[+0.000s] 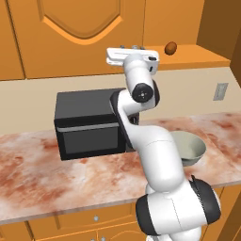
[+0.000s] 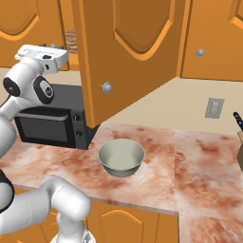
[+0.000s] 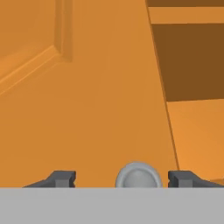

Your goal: Open the cabinet. Pick the tangerine and mango from the cabinet and place them into the bowl. Then close the cabinet.

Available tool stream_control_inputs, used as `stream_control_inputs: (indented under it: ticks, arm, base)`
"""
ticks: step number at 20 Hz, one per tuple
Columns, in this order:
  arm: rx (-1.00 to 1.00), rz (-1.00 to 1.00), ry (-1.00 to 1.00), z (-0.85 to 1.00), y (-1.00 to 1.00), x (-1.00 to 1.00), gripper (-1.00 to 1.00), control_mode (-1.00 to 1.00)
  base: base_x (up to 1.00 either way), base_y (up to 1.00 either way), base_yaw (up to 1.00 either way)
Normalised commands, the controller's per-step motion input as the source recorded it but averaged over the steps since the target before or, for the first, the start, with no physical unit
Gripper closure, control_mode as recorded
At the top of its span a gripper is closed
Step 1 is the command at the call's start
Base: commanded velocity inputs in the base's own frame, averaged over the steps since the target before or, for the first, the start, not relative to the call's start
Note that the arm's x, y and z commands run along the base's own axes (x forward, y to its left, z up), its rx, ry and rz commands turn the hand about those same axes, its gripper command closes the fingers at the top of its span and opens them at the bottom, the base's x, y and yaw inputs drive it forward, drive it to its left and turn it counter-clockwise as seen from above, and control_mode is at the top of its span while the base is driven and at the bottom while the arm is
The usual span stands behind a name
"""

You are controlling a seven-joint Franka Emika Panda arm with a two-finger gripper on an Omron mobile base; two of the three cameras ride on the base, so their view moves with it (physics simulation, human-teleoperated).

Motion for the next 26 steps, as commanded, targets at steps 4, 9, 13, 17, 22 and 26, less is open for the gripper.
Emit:
stream_control_inputs:
  ticks: [4, 9, 13, 17, 22, 26]
  arm:
    - [0.00, 0.00, 0.00, -0.04, 0.04, 0.70, 1.00, -1.00]
    - [0.00, 0.00, 0.00, 0.00, 0.02, 0.23, 1.00, -1.00]
    - [0.00, 0.00, 0.00, 0.00, 0.00, 0.00, 1.00, -1.00]
    - [0.00, 0.00, 0.00, 0.00, 0.00, 0.00, 1.00, -1.00]
    - [0.00, 0.00, 0.00, 0.00, 0.00, -0.10, 1.00, -1.00]
    - [0.00, 0.00, 0.00, 0.00, 0.00, -0.40, 1.00, -1.00]
  base:
    - [0.00, 0.00, 0.00]
    - [0.00, 0.00, 0.00]
    - [0.00, 0.00, 0.00]
    - [0.00, 0.00, 0.00]
    - [0.00, 0.00, 0.00]
    - [0.00, 0.00, 0.00]
